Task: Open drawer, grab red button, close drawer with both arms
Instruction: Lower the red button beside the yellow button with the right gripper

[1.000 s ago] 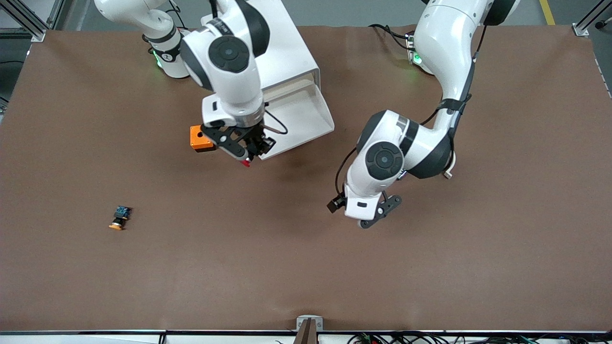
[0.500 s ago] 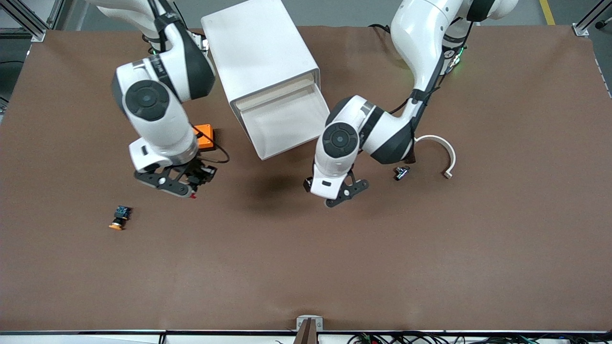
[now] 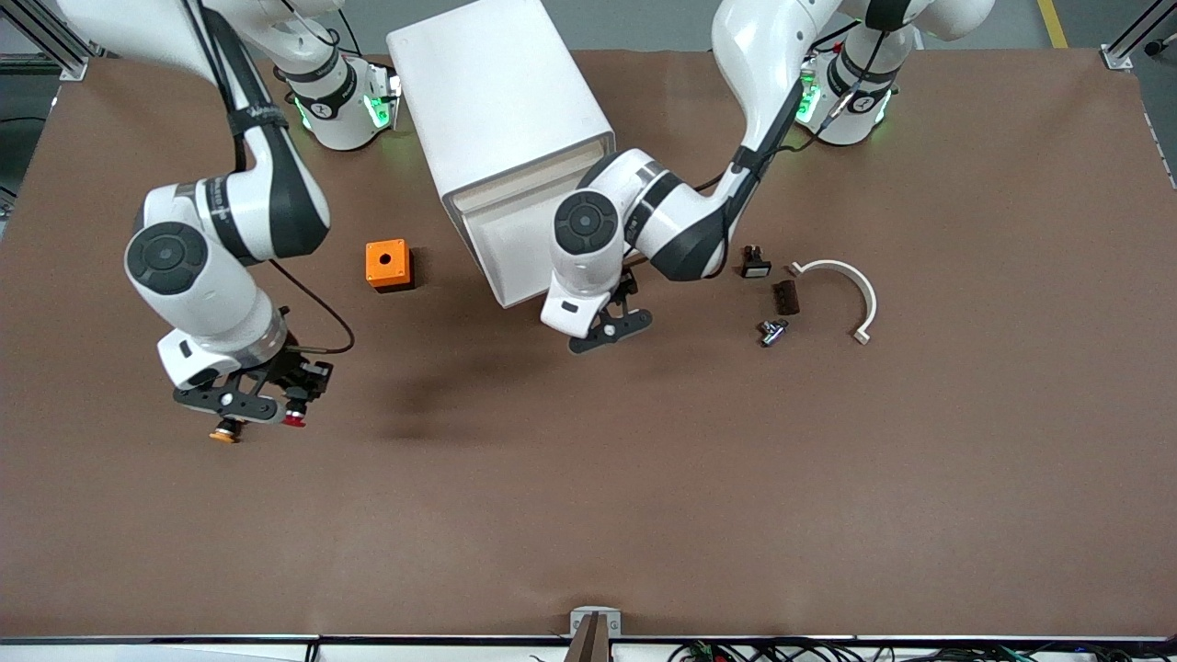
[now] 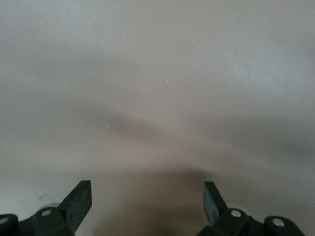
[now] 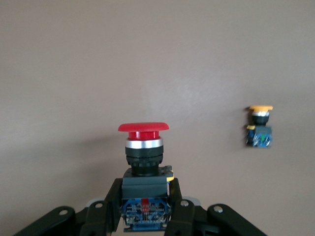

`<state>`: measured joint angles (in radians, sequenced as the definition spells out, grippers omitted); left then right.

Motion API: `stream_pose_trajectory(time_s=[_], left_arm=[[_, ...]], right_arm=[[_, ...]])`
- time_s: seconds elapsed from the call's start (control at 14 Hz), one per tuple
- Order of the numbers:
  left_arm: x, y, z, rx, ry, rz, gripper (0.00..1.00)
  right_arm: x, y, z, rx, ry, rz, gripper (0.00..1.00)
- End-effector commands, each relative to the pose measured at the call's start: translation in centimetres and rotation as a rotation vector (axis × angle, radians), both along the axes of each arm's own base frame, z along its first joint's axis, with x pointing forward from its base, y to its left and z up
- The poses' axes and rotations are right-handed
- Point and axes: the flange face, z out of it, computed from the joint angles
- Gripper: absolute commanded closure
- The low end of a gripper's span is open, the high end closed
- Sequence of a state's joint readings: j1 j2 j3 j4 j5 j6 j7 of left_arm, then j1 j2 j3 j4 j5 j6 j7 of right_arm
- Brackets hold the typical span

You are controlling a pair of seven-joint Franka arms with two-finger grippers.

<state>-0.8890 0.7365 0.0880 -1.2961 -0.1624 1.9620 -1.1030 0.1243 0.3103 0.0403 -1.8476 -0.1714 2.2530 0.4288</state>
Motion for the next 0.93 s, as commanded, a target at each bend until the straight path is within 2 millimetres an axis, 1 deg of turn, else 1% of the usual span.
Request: stream_pose_trajectory(time_s=[0.0,0.14,0.21,0.29,0.36,0.57,0.64,0.79,0.86], left_arm=[[-1.8,-1.1,0.1,0.002,-0.007,-0.017,0.00],[-3.7,-2.6,0.1,-0.019,0.026,-0.012,0.00],[-4.1,-2.9,0.1,-0.036,0.046,-0.004,0.00],[-4.7,-3.3,0.1,-0.047,0.063,-0.004,0.00],[-5.6,-4.0,-0.2,-0.060,0.089,0.001,0.00],[-7.0,-4.7,-0.6,-0.085,0.151,0.047,0.00],[-7.6,-5.0,-0.7,-0.097,0.174,0.056,0.00],[-8.1,-5.1,-1.2,-0.101,0.205,0.087,0.00],[-8.3,-5.3,-1.3,-0.110,0.227,0.102,0.00]], right_arm=[[0.2,-4.1,-3.9,-0.001,-0.019,0.030,1.00],[0.6,-7.7,-6.4,0.003,-0.024,0.030,1.00],[0.9,-9.5,-7.9,0.008,-0.032,0.028,1.00],[0.9,-10.9,-9.3,0.014,-0.036,0.028,1.00],[0.5,-11.6,-10.7,0.019,-0.026,0.024,1.00],[-0.4,-12.1,-13.7,0.031,-0.021,0.018,1.00],[-0.5,-12.2,-14.4,0.036,-0.015,0.012,1.00],[-0.3,-12.6,-15.8,0.044,-0.008,0.002,1.00],[-0.3,-12.5,-17.0,0.057,-0.022,-0.007,1.00]])
